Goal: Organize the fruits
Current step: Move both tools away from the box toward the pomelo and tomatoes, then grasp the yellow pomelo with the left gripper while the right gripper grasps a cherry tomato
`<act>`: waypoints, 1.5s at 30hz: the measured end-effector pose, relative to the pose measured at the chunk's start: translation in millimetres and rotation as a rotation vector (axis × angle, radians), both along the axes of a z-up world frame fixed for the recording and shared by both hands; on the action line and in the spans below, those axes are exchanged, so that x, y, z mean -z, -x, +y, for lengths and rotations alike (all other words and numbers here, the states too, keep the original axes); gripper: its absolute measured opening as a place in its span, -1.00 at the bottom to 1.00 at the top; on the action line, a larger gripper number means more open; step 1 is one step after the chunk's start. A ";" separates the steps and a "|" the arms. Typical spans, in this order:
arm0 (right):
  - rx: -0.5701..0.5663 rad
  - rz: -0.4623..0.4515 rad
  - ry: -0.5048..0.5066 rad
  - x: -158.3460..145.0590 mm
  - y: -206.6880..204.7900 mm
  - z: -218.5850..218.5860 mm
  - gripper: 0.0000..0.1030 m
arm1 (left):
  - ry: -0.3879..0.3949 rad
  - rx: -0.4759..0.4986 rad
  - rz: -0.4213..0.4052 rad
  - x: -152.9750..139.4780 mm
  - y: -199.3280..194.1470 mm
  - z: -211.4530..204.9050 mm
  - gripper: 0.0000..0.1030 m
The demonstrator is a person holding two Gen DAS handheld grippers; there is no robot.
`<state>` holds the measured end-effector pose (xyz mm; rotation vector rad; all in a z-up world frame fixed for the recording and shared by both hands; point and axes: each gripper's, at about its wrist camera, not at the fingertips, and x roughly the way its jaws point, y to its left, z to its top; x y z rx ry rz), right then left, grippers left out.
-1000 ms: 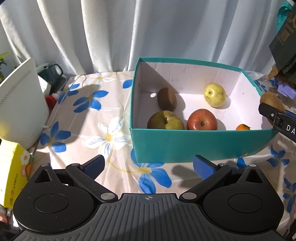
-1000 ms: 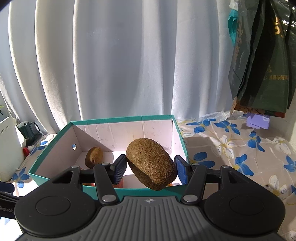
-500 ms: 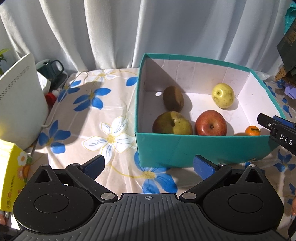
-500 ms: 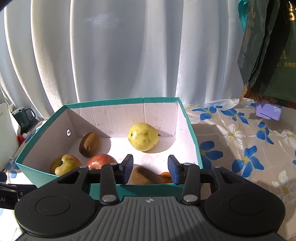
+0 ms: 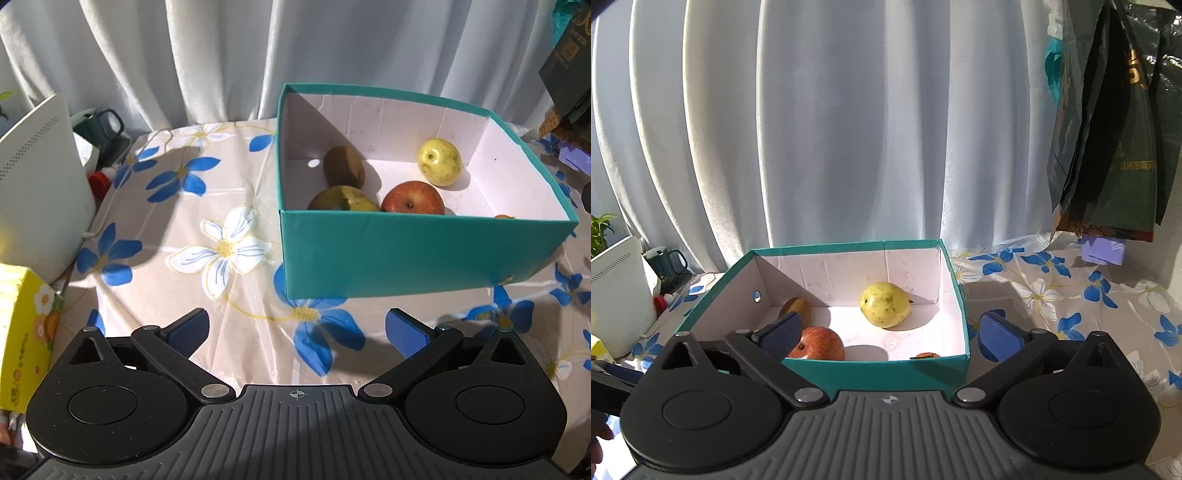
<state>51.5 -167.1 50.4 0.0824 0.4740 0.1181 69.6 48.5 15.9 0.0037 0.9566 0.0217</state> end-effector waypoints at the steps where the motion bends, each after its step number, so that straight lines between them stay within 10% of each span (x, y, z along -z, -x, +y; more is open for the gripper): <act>1: -0.002 -0.008 0.001 -1.4 6.8 0.8 1.00 | 0.002 0.011 0.000 0.1 3.0 -1.3 1.00; 24: 0.028 0.024 0.092 6.7 93.2 15.0 1.00 | 0.072 0.277 -0.007 13.5 67.0 -38.1 1.00; 45: 0.085 0.072 0.046 16.1 100.4 -3.3 1.00 | 0.011 0.345 0.086 47.5 45.3 -73.7 1.00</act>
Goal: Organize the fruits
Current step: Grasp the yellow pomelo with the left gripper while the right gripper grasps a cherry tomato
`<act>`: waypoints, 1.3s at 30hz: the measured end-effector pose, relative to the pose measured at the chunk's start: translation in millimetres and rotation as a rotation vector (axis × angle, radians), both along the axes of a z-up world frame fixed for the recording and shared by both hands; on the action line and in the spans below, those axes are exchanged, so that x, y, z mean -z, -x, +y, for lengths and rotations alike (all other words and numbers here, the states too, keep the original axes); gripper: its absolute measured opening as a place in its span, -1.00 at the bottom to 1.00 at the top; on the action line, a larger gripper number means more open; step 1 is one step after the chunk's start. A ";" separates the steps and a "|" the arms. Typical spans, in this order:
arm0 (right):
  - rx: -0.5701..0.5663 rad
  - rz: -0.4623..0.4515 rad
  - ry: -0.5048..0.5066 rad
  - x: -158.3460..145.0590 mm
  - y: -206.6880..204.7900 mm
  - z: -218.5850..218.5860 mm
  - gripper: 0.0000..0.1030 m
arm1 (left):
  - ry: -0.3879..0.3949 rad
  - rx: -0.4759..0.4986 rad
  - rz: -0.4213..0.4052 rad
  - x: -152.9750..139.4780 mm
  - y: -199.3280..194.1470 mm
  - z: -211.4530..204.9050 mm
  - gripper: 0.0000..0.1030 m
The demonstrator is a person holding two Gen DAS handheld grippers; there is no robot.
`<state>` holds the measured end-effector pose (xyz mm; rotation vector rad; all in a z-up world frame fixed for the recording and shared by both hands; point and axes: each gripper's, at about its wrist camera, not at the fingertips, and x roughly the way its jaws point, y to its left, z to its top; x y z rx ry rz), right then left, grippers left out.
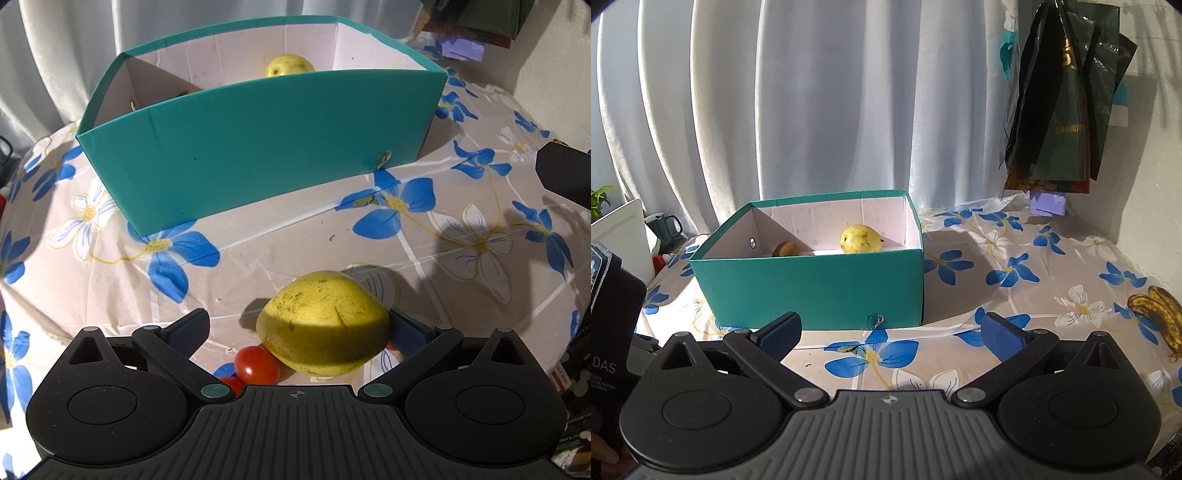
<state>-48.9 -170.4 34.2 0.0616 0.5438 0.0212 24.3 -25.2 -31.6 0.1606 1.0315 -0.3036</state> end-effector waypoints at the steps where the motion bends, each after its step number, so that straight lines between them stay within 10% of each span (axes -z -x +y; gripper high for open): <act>1: 0.001 0.002 -0.001 0.6 -0.2 0.0 1.00 | -0.002 0.000 0.006 1.5 -0.6 -0.5 1.00; 19: 0.025 0.038 -0.006 9.8 -11.7 0.3 1.00 | 0.165 0.030 0.097 7.3 -17.8 12.0 0.65; 39: 0.003 0.073 0.030 20.8 -6.7 6.1 1.00 | 0.137 -0.018 -0.017 -27.5 -10.1 24.6 0.60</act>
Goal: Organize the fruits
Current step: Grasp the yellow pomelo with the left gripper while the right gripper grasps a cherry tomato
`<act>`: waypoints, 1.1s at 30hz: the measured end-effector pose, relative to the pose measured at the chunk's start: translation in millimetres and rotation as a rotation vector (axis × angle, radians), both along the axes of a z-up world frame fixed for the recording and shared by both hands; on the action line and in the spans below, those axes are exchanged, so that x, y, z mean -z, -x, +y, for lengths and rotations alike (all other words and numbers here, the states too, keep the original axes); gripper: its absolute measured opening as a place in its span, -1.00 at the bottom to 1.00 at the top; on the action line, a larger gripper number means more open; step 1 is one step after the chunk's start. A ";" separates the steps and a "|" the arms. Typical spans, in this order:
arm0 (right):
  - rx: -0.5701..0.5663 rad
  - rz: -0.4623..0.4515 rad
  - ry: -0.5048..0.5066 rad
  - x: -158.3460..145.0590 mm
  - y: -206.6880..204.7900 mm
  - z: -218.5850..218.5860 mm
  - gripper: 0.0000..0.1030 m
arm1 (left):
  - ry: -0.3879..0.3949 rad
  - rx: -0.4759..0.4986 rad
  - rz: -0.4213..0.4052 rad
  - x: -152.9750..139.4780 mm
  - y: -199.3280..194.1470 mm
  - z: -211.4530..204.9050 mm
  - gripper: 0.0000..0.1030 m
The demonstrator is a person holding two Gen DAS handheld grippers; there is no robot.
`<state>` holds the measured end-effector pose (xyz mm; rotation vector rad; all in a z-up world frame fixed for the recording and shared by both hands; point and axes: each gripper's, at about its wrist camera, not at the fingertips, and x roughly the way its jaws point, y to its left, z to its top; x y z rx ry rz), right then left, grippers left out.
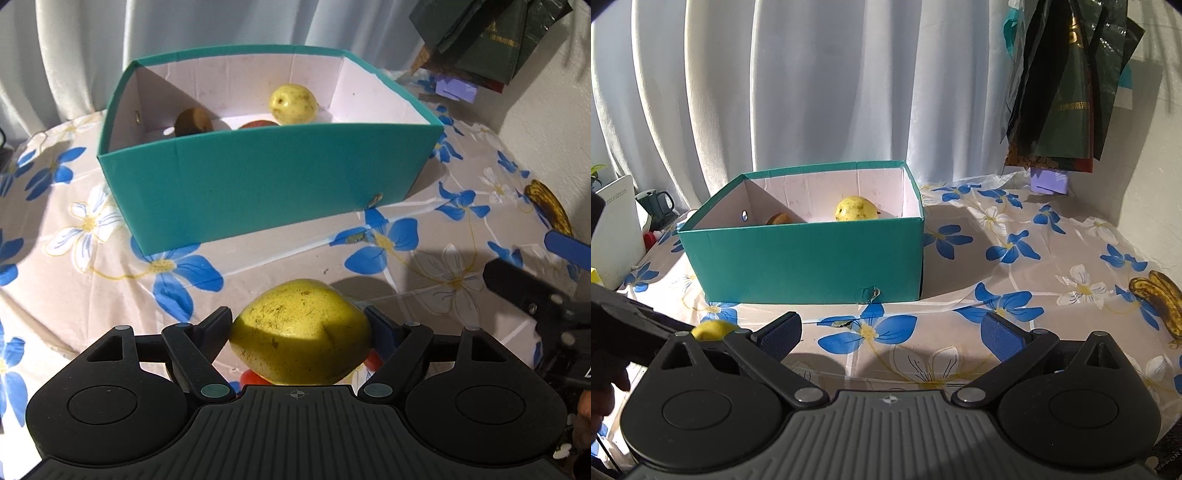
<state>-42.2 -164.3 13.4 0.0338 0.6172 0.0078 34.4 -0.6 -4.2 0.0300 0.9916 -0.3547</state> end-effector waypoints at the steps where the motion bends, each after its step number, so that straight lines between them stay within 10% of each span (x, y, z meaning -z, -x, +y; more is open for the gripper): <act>1: -0.002 0.004 0.003 1.2 1.0 0.7 1.00 | -0.001 -0.005 -0.011 -4.2 1.0 2.2 0.60; 11: -0.105 0.073 0.043 20.0 2.3 22.8 0.78 | 0.000 -0.044 -0.092 -32.8 10.1 11.6 0.60; 22: -0.296 0.223 0.008 59.7 -14.1 51.9 -0.09 | -0.009 -0.066 -0.096 -37.3 14.8 15.8 0.60; 33: -0.336 0.261 0.031 73.4 -20.5 61.9 -0.47 | -0.014 -0.070 -0.085 -35.1 14.1 18.0 0.60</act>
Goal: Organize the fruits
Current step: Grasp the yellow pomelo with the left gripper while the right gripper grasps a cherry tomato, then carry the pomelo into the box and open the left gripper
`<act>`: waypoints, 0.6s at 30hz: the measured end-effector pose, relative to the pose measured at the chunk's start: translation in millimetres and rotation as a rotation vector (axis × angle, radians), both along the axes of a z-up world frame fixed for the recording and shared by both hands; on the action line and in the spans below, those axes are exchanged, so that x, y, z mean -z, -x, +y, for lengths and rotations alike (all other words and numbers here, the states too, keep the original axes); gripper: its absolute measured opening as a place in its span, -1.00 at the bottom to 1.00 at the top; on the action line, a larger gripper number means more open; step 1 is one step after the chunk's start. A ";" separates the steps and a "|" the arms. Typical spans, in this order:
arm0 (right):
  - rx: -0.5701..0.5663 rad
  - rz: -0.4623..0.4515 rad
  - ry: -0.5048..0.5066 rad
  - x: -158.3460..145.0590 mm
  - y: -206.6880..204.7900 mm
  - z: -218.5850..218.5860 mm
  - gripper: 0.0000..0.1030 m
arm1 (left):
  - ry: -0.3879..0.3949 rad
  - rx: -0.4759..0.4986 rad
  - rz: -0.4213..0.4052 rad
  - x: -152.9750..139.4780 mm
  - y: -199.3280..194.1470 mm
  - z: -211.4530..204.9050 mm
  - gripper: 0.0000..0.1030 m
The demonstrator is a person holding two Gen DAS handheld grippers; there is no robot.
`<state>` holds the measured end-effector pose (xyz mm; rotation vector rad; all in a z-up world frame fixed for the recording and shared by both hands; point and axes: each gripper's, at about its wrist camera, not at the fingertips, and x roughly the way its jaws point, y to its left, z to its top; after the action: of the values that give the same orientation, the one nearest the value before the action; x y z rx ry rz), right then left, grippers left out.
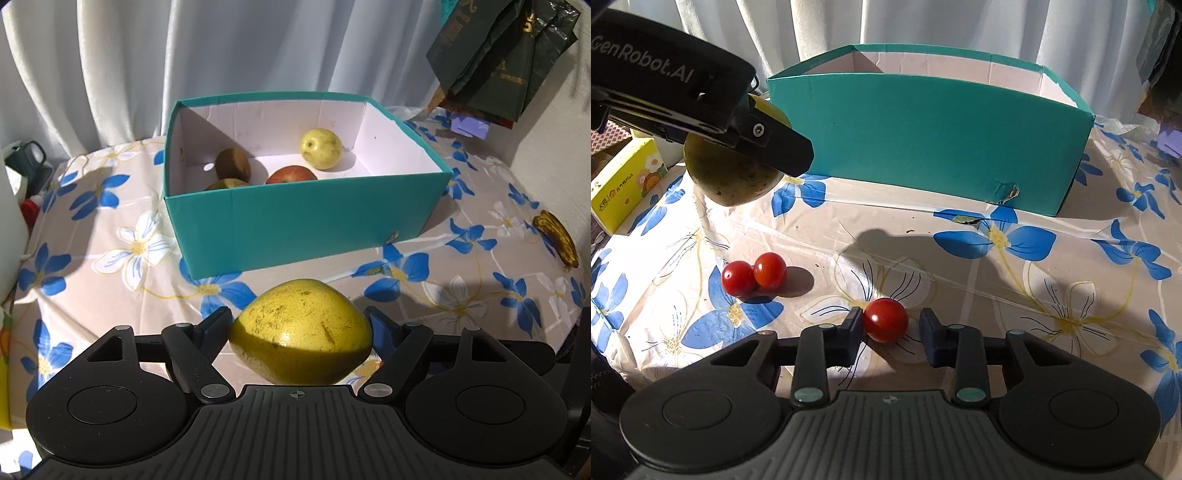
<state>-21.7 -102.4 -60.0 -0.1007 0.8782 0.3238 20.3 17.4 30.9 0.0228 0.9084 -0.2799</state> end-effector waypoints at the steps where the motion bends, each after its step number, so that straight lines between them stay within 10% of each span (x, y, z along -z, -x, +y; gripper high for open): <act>1: -0.003 -0.005 0.009 -0.4 0.8 1.3 -0.52 | 0.001 -0.001 0.002 0.3 -0.2 0.5 0.60; 18: 0.230 -0.243 -0.032 -71.2 6.8 -51.0 -0.52 | -0.018 -0.012 -0.087 -33.2 -15.9 -14.9 0.60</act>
<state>-28.6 -153.3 11.3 -0.0081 0.6359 0.1077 36.2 2.5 64.1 0.0462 0.8240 -0.2577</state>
